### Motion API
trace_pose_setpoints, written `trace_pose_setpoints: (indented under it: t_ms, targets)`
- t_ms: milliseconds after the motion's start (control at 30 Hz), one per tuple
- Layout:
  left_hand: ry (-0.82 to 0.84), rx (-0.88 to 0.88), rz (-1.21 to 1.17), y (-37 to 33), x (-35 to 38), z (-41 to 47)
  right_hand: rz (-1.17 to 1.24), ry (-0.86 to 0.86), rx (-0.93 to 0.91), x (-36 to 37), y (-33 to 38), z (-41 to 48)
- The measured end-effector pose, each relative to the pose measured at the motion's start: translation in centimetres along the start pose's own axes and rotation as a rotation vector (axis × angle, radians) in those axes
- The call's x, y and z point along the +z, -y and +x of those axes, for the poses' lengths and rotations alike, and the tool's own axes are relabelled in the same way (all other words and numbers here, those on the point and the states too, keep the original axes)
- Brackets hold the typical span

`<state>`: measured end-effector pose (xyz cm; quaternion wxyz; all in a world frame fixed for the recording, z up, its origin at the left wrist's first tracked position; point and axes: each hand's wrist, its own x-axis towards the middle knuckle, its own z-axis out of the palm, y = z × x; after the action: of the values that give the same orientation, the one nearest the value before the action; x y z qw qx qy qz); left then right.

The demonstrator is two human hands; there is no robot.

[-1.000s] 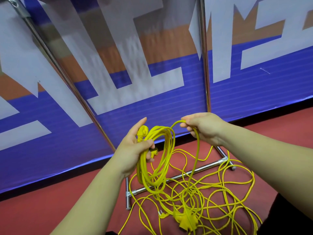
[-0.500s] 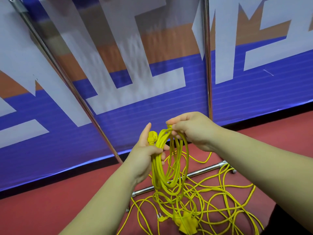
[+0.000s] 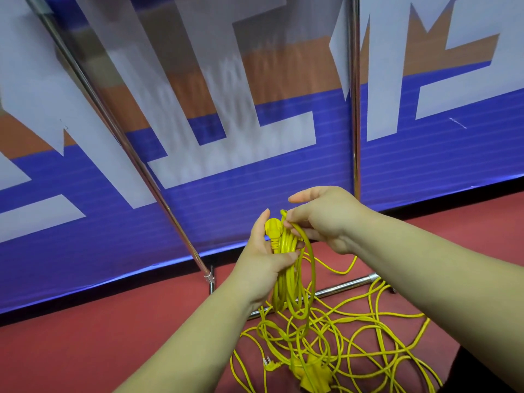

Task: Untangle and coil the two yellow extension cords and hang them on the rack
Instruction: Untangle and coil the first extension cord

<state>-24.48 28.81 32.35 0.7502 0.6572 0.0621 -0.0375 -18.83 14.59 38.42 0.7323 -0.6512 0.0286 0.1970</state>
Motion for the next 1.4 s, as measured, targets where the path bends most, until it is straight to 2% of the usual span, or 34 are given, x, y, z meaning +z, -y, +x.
trace_pose_setpoints:
  t_ms: [300,533,667,800,867,933,1033,1200,1267,1400]
  targets:
    - [0.049,-0.044,-0.037,0.9,0.5,0.7,-0.172,-0.102,-0.089,-0.1,0.2,0.3]
    - [0.168,0.017,-0.015,0.5,1.4,0.8,-0.231,-0.129,-0.099,-0.2,-0.2,0.4]
    - [0.106,0.039,0.038,0.8,1.7,0.8,-0.247,-0.120,-0.134,-0.3,0.1,0.4]
    - [-0.025,0.041,-0.007,-0.1,0.7,0.9,-0.369,-0.183,-0.318,-1.9,0.8,0.6]
    - [-0.065,0.070,-0.071,-1.3,-0.1,0.8,-0.334,-0.190,-0.351,-2.8,0.3,0.4]
    - [-0.071,0.115,-0.137,-2.8,-0.9,0.7,-0.300,-0.137,-0.331,-3.0,-1.2,0.3]
    - [-0.102,0.190,-0.212,-4.9,-2.1,0.7,-0.339,0.056,-0.274,-1.6,-3.8,0.0]
    - [-0.146,0.257,-0.336,-6.7,-3.8,0.7,-0.326,0.309,-0.308,1.9,-5.9,-0.1]
    - [-0.156,0.267,-0.356,-6.9,-4.0,0.5,-0.329,0.339,-0.309,2.6,-6.3,0.1]
    - [-0.197,0.255,-0.402,-7.0,-4.5,0.0,-0.332,0.280,-0.337,3.5,-6.2,0.0]
